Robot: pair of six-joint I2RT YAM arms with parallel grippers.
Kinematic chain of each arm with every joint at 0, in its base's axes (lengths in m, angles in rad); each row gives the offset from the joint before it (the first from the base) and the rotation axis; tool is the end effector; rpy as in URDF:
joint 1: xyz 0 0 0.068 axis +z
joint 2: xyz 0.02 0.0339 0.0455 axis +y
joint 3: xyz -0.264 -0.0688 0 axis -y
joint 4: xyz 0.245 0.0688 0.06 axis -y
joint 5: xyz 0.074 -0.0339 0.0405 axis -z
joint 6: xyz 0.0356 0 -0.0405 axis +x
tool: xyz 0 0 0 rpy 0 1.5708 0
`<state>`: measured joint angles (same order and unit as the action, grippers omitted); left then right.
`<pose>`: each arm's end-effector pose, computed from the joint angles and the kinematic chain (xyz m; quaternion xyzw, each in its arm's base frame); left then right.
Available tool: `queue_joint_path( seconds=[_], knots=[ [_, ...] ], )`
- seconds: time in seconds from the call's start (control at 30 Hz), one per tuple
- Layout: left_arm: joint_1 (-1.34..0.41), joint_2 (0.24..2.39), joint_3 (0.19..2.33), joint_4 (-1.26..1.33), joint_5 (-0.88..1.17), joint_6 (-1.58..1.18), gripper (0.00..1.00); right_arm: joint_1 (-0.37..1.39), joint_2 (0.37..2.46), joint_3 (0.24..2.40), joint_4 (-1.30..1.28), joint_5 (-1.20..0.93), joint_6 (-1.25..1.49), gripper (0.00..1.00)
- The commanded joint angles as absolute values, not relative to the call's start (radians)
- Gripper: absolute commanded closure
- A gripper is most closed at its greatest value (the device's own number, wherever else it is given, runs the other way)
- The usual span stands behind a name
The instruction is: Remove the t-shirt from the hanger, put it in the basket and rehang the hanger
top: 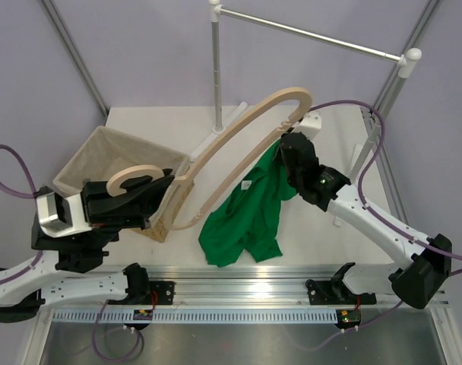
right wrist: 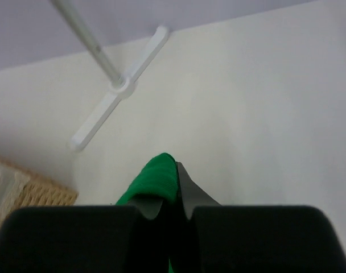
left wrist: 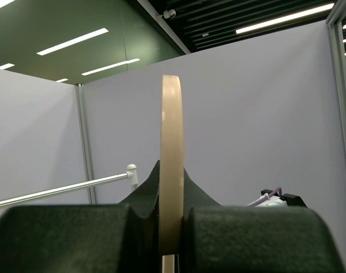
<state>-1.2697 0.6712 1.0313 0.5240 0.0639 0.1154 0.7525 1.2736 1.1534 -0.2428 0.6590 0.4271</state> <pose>0.0248 -0.0874 0.5049 0.2380 0.2397 -0.5225 0.7828 0.2256 0.1813 0.3598 0.0552 0.7983 0.0775 0.5947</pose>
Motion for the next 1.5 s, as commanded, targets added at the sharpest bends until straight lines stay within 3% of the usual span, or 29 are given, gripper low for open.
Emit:
queue_joint_path(
  seconds=[0.0, 0.13, 0.4, 0.47, 0.57, 0.63, 0.93, 0.97, 1.07, 1.27, 1.47],
  knots=[
    [-1.273, 0.575, 1.011, 0.453, 0.032, 0.107, 1.0, 0.66, 1.293, 1.236, -0.253, 0.772, 0.437, 1.0],
    [-1.275, 0.503, 0.996, 0.31, 0.06, 0.077, 1.0, 0.635, 1.331, 1.314, -0.27, 0.743, 0.381, 1.0],
    [-1.273, 0.425, 1.02, 0.011, 0.159, 0.003, 1.0, 0.635, 1.31, 1.22, -0.276, 0.33, 0.428, 0.99],
    [-1.275, 0.426, 1.023, -0.096, 0.169, -0.012, 1.0, 0.635, 1.321, 1.177, -0.268, 0.218, 0.431, 0.84],
    [-1.275, 0.426, 1.0, -0.181, 0.146, -0.047, 1.0, 0.635, 1.339, 1.152, -0.287, 0.126, 0.417, 0.51],
    [-1.273, 0.422, 0.996, -0.228, 0.149, -0.066, 1.0, 0.635, 1.353, 1.181, -0.343, 0.109, 0.397, 0.42],
    [-1.273, 0.362, 0.976, -0.339, 0.252, -0.133, 1.0, 0.635, 1.255, 1.37, -0.633, 0.166, 0.298, 0.21],
    [-1.275, 0.365, 0.973, -0.356, 0.249, -0.147, 1.0, 0.635, 1.244, 1.414, -0.696, 0.154, 0.285, 0.14],
    [-1.275, 0.383, 0.96, -0.39, 0.245, -0.179, 1.0, 0.635, 1.18, 1.466, -0.793, 0.011, 0.212, 0.05],
    [-1.275, 0.406, 0.954, -0.428, 0.201, -0.178, 1.0, 0.637, 0.956, 1.336, -0.7, -0.675, 0.04, 0.04],
    [-1.275, 0.472, 0.982, -0.485, 0.081, -0.149, 1.0, 0.637, 0.913, 1.299, -0.644, -0.889, 0.006, 0.04]
  ],
)
